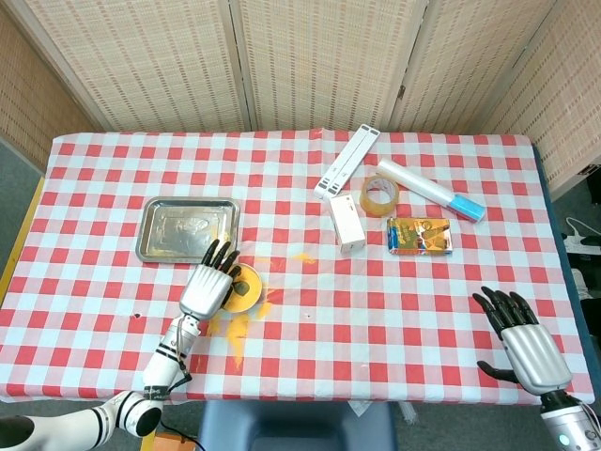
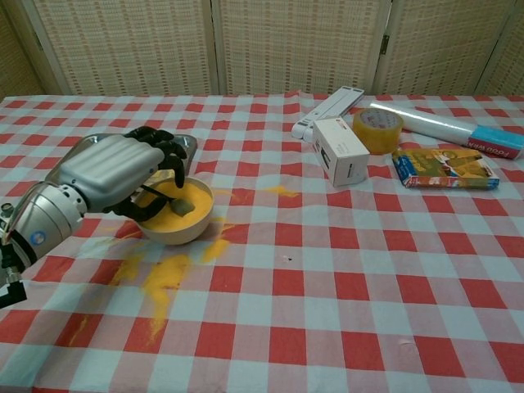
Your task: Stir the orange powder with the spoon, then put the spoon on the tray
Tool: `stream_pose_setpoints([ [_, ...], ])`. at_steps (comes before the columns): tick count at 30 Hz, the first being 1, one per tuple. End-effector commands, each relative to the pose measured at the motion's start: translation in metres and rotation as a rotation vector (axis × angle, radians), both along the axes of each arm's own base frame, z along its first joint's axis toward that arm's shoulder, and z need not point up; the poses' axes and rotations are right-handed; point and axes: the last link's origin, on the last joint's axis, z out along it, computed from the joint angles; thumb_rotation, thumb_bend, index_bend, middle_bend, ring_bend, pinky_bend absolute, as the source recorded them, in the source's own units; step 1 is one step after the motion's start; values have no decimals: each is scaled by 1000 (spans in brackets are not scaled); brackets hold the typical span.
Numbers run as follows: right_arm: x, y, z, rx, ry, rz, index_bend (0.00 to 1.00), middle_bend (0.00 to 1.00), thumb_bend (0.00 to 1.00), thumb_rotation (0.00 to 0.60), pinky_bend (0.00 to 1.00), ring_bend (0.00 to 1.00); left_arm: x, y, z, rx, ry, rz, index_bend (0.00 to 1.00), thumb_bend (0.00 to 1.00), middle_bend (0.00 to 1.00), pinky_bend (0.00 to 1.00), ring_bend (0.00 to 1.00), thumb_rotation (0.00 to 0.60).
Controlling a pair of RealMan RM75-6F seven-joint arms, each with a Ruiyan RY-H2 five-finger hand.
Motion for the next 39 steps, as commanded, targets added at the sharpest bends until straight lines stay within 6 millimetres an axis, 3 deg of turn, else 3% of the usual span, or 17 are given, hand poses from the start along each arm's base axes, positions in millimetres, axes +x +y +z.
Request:
stream_pose_setpoints([
  [1,0,0,-1,2,1,1,0,0,50,600,0,0,1,-2,6,13,-9,-10,412,484,136,0,0,600],
  [8,2,3,-1,6,-2,11,0,0,50,600,0,0,-8,6,29,61,-34,-23,472,485,156,0,0,600],
  [13,4,5,0,0,-3,16,0,0,50,600,0,0,-25,19,32,30,-7,18,361,483,120,0,0,600],
  [18,3,4,0,-3,-2,15,0,0,50,600,0,0,-31,21,31,-1,31,30,309,494,65,0,0,600],
  [23,2,2,0,-4,0,11,0,0,51,600,0,0,-35,21,33,-61,76,44,370,572,34,0,0,600],
  [39,3,4,0,-3,0,14,0,0,50,600,0,0,-49,6,43,-85,88,89,443,568,16,0,0,600],
])
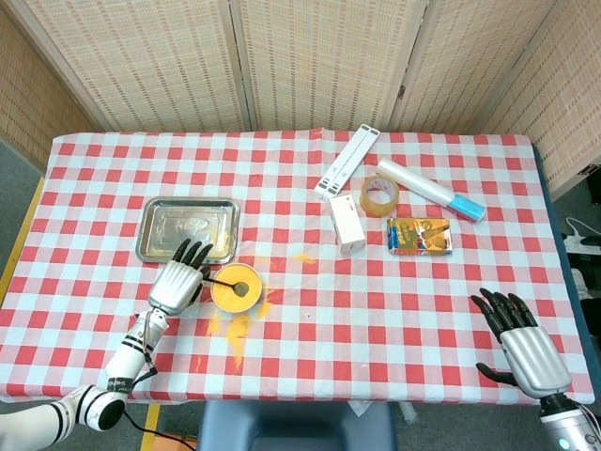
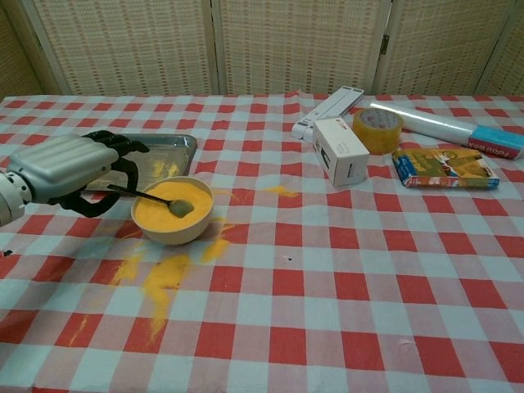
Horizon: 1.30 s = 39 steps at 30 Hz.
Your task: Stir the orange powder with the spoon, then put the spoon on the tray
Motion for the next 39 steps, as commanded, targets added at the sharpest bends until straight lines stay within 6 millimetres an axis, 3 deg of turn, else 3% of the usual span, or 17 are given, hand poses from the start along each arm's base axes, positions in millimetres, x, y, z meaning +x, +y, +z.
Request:
stream_pose_setpoints([
  [1,0,0,0,1,0,1,0,0,50,600,0,0,-3,-5,1,-8,-3,8,444,557,16,0,0,600],
  [4,1,0,-1,4,0,3,0,0,51,600,0,0,-3,-9,3,-8,-16,7,414,499,12,0,0,600],
  [8,2,1,-1,6,1,7,0,0,51,600,0,0,1,-13,9,-11,-62,-2,227,415,0,0,0,600],
  [10,2,2,-2,7,2,9,0,0,50,600,0,0,3,-16,13,3,-88,-29,183,399,0,0,0,600],
  [14,3,3,-2,12,-1,15,0,0,50,600,0,0,-3,-22,12,50,-147,-112,271,405,0,0,0,600],
  [17,4,5,0,11,-9,21,0,0,50,600,0,0,-21,-26,8,78,-184,-155,338,405,0,0,0,600],
  [24,7,9,-1,14,-8,38,0,0,50,600,0,0,-55,-24,4,112,-212,-188,353,402,0,0,0,600],
  [29,7,10,-3,19,-5,37,0,0,50,600,0,0,-60,-16,3,124,-202,-205,393,405,0,0,0,600],
  [39,6,9,-5,24,2,30,0,0,50,600,0,0,-60,-22,-3,143,-212,-255,432,408,0,0,0,600],
])
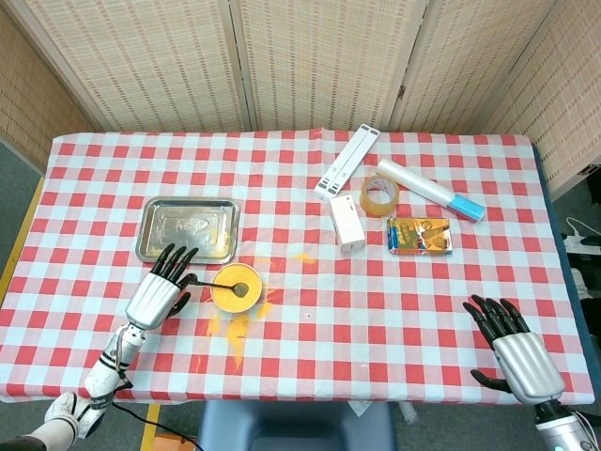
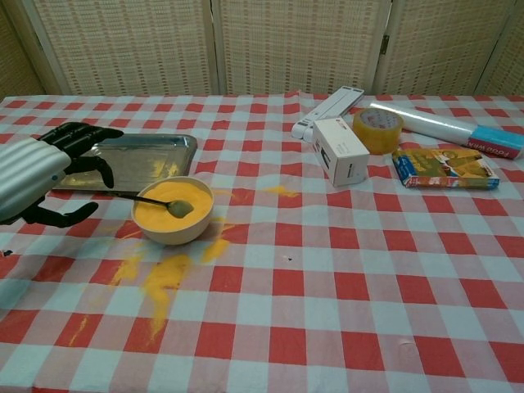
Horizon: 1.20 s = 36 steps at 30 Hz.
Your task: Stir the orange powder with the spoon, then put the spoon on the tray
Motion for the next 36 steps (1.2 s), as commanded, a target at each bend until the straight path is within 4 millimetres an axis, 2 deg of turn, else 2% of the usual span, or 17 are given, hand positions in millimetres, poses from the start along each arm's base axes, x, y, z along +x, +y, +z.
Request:
stream_pose_setpoints([
  [1,0,0,0,0,-2,1,0,0,50,600,0,0,2,-2,-3,4,-15,-10,432,408,0,0,0,600],
  [15,1,1,2,-7,-1,1,0,0,51,600,0,0,7,6,-13,46,34,-19,438,414,0,0,0,600],
  [36,0,0,-1,-3,7,-4,0,0,51,600,0,0,8,8,-18,63,44,-13,470,426,7,0,0,600],
])
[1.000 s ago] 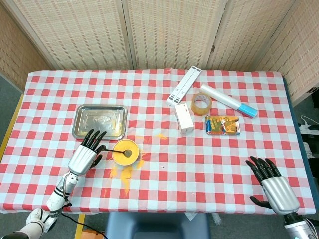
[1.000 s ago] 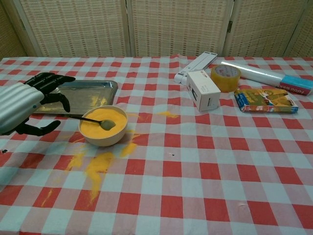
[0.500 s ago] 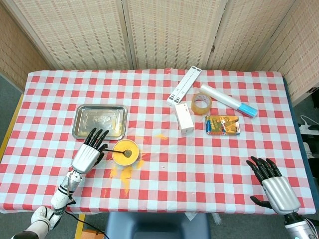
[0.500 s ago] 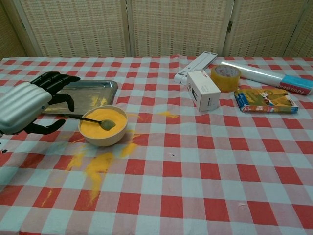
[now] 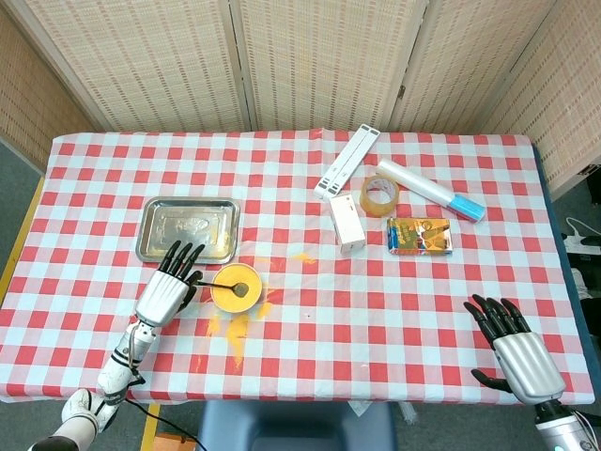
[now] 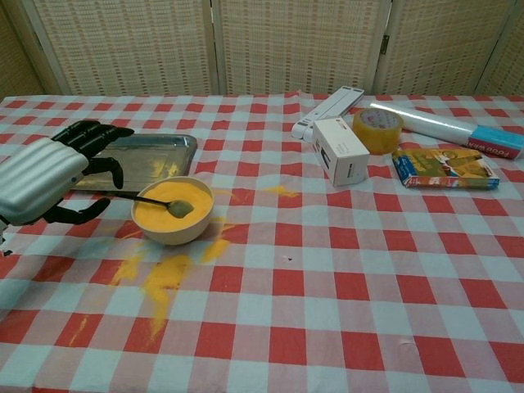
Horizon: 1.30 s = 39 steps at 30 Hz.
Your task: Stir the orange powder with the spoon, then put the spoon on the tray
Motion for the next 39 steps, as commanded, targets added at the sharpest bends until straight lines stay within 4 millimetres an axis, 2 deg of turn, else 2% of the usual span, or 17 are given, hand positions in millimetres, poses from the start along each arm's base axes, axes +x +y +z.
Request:
stream_pose_setpoints([
  [1,0,0,0,0,0,0,0,0,51,600,0,0,1,0,-1,2,0,-4,472,426,9,0,0,600],
  [28,0,-1,0,-1,0,-2,0,0,50,600,0,0,4,0,-3,13,-12,-1,532,436,53,0,0,600],
  [39,0,-1,0,-2,2,-3,0,0,51,600,0,0,5,2,-5,12,-6,2,519,437,50,0,0,600],
])
